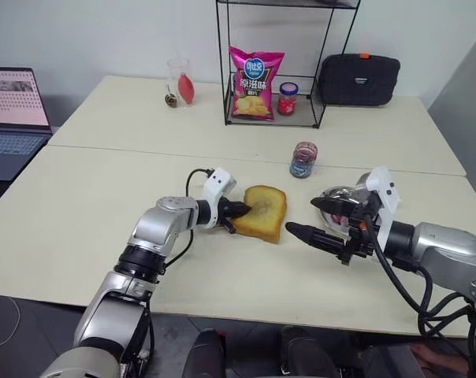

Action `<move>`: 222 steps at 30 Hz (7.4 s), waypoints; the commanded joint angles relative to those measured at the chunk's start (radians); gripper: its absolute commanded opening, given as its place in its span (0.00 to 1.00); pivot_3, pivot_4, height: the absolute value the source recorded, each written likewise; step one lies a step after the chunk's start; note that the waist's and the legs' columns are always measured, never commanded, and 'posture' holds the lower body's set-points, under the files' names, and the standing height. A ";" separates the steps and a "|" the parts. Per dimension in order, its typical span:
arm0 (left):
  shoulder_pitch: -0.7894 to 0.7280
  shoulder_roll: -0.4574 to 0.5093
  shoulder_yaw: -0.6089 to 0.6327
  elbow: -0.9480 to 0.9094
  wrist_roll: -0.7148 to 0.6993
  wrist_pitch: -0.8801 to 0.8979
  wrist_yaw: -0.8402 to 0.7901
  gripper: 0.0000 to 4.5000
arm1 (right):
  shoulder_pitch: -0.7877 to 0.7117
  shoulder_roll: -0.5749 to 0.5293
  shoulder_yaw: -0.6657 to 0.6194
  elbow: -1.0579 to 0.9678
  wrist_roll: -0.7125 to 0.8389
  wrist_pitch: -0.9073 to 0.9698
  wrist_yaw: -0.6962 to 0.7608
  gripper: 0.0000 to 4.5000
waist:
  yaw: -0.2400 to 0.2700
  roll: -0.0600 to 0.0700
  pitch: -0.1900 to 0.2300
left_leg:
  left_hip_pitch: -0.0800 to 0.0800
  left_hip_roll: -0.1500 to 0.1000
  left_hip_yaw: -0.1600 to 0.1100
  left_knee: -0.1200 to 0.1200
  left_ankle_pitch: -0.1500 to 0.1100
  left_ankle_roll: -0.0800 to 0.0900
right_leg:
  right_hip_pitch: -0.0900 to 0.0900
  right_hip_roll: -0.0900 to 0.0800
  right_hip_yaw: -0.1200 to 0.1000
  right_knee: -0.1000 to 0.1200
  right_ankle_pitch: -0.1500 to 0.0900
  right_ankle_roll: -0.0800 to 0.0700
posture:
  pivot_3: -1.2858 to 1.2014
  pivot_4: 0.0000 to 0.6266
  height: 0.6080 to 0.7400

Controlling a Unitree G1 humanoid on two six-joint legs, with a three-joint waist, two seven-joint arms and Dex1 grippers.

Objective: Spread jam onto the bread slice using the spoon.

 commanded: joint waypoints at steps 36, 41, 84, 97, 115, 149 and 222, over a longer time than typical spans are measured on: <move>-0.121 0.098 -0.072 -0.300 0.020 -0.170 -0.414 0.99 | 0.111 0.266 -0.348 0.790 0.089 -0.408 -0.263 1.00 | -0.026 0.017 -0.001 | 0.000 0.002 0.007 -0.004 0.001 0.002 | -0.001 0.003 0.006 -0.008 0.003 -0.001 | 0.52 0.24 1.00; -0.104 0.107 -0.073 -0.319 0.031 -0.158 -0.398 0.99 | 0.012 0.263 -0.320 0.903 0.027 -0.409 -0.191 1.00 | -0.031 0.017 -0.001 | -0.001 0.002 0.008 -0.004 0.001 0.002 | -0.001 0.003 0.007 -0.008 0.003 -0.001 | 0.52 0.24 1.00; 0.076 0.191 0.117 -0.458 -0.109 0.025 -0.293 1.00 | -0.191 0.257 -0.305 0.667 -0.070 -0.214 -0.076 0.00 | -0.065 0.019 0.001 | 0.001 0.002 0.026 -0.005 0.001 0.003 | -0.008 0.003 0.028 -0.008 0.010 0.010 | 0.52 0.24 1.00; 0.346 0.163 0.315 -0.671 -0.219 0.104 -0.065 1.00 | -0.471 0.371 -0.102 0.612 -0.171 -0.282 -0.267 0.00 | -0.054 0.019 0.001 | -0.001 0.003 0.025 -0.003 0.001 0.003 | -0.010 0.003 0.027 -0.008 0.010 0.009 | 0.52 0.24 1.00; 0.191 0.000 0.215 -0.635 -0.181 0.061 0.111 1.00 | -0.805 0.425 0.017 1.315 -0.650 -0.772 -0.028 0.00 | -0.060 0.018 0.001 | -0.003 0.001 0.027 -0.006 0.001 0.003 | -0.012 0.002 0.028 -0.009 0.013 0.004 | 0.52 0.24 1.00; 0.228 0.085 0.266 -0.681 -0.199 0.076 0.159 1.00 | -0.772 0.480 0.152 1.454 -0.951 -0.994 0.123 0.00 | -0.058 0.018 0.001 | -0.006 0.001 0.026 -0.006 0.001 0.003 | -0.016 0.001 0.026 -0.008 0.014 0.004 | 0.52 0.24 1.00; 0.717 0.210 0.517 -1.116 -0.396 0.111 0.109 1.00 | -0.601 0.621 0.105 0.641 -0.436 -0.256 -0.218 0.00 | -0.060 0.018 0.001 | -0.009 0.004 0.024 -0.010 0.001 0.003 | -0.019 0.002 0.024 -0.009 0.012 0.001 | 0.52 0.24 1.00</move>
